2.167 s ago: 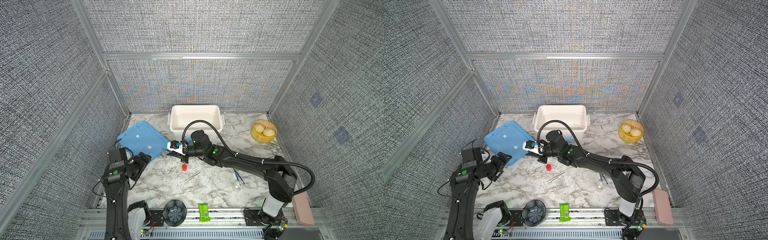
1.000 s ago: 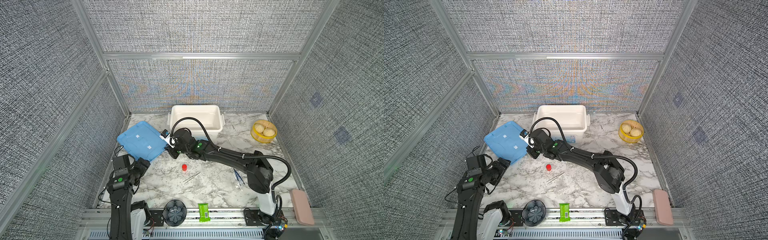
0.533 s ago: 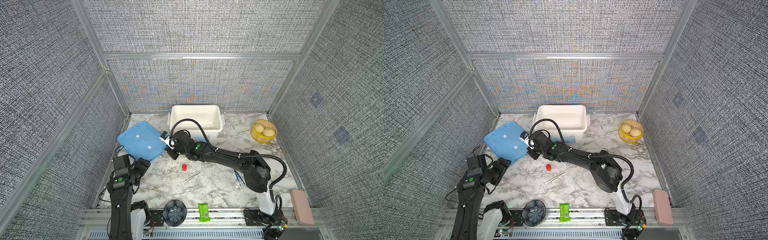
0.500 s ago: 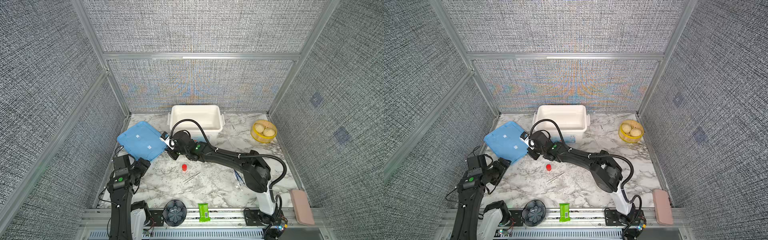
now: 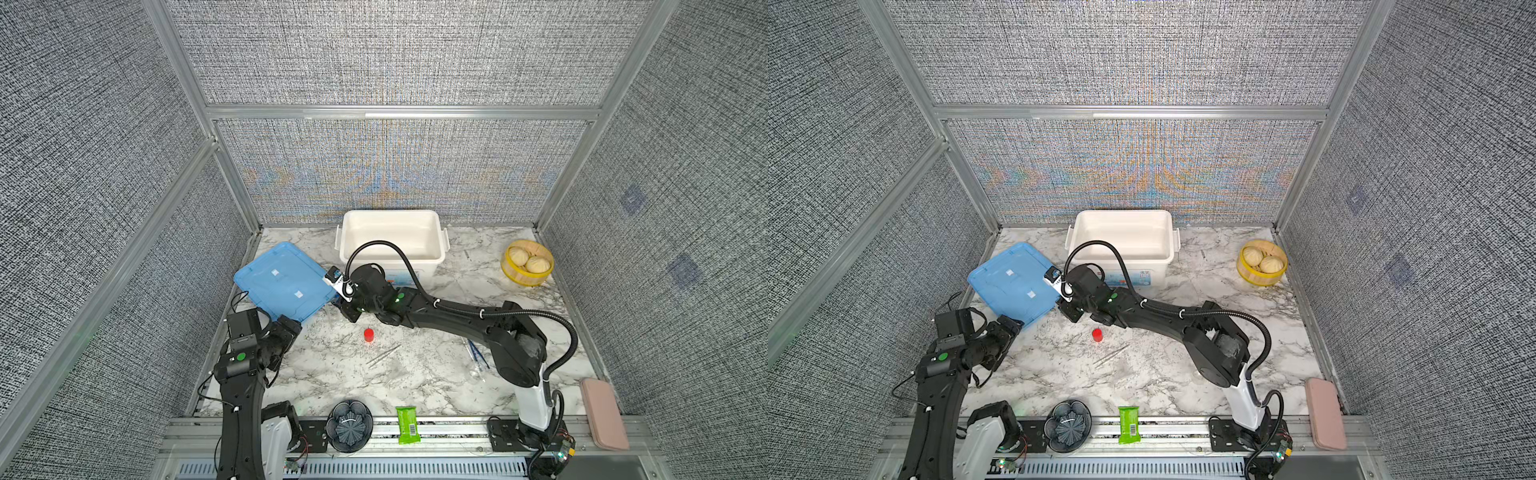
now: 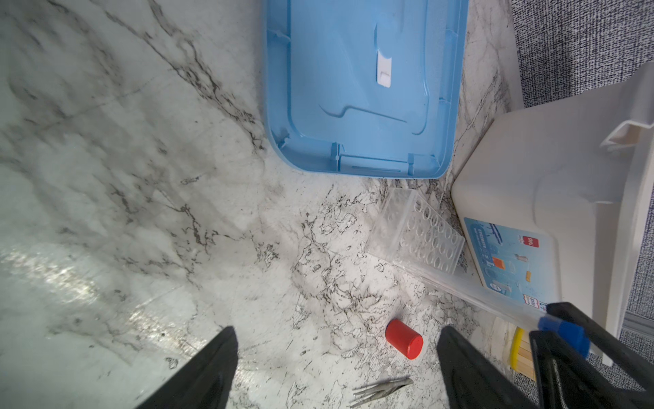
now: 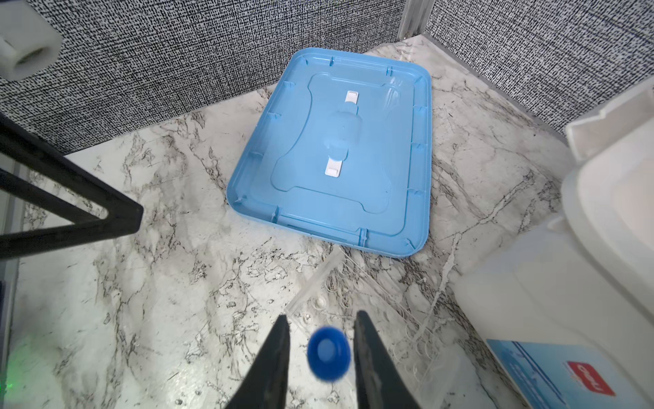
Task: Organize the chemistry lab equipment
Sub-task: 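Carry the test tube with the right gripper toward the white bin's front edge, then lower the test tube beside the other tubes and open the right gripper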
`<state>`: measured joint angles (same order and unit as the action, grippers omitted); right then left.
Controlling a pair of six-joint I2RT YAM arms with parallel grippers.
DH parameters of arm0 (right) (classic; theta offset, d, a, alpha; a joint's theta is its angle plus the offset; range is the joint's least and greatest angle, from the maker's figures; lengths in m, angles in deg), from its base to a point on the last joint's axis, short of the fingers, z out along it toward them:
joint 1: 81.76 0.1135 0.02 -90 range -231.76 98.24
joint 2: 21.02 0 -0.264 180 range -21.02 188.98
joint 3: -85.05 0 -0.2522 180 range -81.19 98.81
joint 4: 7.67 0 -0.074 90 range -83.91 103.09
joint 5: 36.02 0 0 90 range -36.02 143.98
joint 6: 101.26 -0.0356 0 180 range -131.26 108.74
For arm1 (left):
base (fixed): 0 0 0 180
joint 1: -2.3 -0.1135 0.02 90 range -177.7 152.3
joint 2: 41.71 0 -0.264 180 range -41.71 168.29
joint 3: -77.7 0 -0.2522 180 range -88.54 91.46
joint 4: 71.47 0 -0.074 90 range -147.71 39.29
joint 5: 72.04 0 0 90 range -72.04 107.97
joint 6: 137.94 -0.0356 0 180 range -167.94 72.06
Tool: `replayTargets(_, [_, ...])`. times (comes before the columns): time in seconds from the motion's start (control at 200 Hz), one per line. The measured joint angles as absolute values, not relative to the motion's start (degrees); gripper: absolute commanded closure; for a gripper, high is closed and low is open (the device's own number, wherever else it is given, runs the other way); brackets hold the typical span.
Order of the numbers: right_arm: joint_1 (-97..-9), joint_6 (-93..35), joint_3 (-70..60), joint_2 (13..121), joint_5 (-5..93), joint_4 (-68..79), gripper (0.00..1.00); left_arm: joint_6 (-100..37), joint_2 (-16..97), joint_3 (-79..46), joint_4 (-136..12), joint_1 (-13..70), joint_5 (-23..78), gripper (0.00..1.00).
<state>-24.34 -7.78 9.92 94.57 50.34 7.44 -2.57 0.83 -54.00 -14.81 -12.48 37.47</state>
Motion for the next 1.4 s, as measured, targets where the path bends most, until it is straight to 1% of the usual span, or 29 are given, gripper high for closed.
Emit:
replayTargets(0.18, [-24.3, -7.5, 10.9, 94.2, 50.0, 7.2, 0.68, -2.5, 0.7, -54.1, -15.1, -12.5, 37.5, 0.11])
replayTargets(0.34, [-24.3, -7.4, 11.1, 92.5, 49.9, 7.5, 0.64, -2.2, 1.2, -54.3, -15.4, -12.5, 37.5, 0.11])
replayTargets(0.575, [-24.5, -7.0, 10.1, 84.9, 49.4, 9.9, 0.59, -1.8, 3.7, -55.0, -17.8, -12.5, 39.6, 0.15])
replayTargets(0.675, [-25.3, -8.7, 9.4, 81.3, 50.6, 11.9, 0.59, -1.2, 5.8, -55.4, -19.5, -12.5, 41.9, 0.18])
replayTargets(0.715, [-26.0, -9.9, 9.2, 80.3, 51.2, 13.4, 0.54, -1.2, 7.0, -55.5, -20.3, -12.5, 42.8, 0.18])
replayTargets(0.77, [-27.3, -12.0, 9.1, 78.9, 52.1, 16.2, 0.51, -1.2, 8.5, -55.5, -21.1, -12.5, 44.0, 0.18])
replayTargets(0.82, [-28.5, -13.4, 8.1, 77.5, 52.4, 18.0, 0.42, -1.3, 9.7, -55.4, -21.8, -12.5, 44.9, 0.18])
replayTargets(0.855, [-29.4, -14.8, 6.5, 76.3, 52.4, 18.8, 0.40, -1.5, 10.5, -55.4, -22.3, -12.5, 45.2, 0.18])
replayTargets(0.91, [-30.8, -16.1, 3.0, 74.3, 52.2, 19.8, 0.30, -1.7, 11.3, -55.4, -23.2, -12.5, 45.7, 0.18])
replayTargets(0.955, [-31.8, -17.9, -0.5, 72.8, 51.5, 19.7, 0.25, -1.9, 11.8, -55.5, -24.2, -12.5, 46.2, 0.18])
replayTargets(1.025, [-33.3, -20.1, -6.1, 71.1, 49.6, 19.0, 0.22, -2.3, 12.8, -55.7, -25.9, -12.4, 46.9, 0.19])
replayTargets(1.09, [-35.0, -22.7, -10.1, 70.9, 47.1, 17.8, 0.22, -2.6, 13.7, -55.8, -27.2, -12.1, 47.5, 0.21])
replayTargets(1.125, [-35.7, -24.1, -11.5, 71.2, 45.8, 17.0, 0.24, -2.7, 14.3, -55.8, -28.1, -12.0, 47.8, 0.23])
replayTargets(1.23, [-37.8, -27.4, -13.6, 74.1, 42.3, 14.5, 0.36, -3.1, 16.9, -55.8, -30.4, -11.4, 48.1, 0.28])
replayTargets(1.271, [-38.4, -28.1, -13.7, 75.7, 41.1, 13.6, 0.42, -3.1, 18.1, -55.7, -31.0, -11.2, 48.1, 0.32])
replayTargets(1.356, [-39.9, -29.7, -13.7, 79.6, 37.3, 11.2, 0.52, -3.1, 20.9, -55.3, -32.4, -10.4, 48.2, 0.38])
replayTargets(1.401, [-40.6, -30.4, -13.7, 81.4, 35.5, 10.0, 0.56, -3.1, 22.3, -55.2, -33.7, -10.0, 48.3, 0.42])
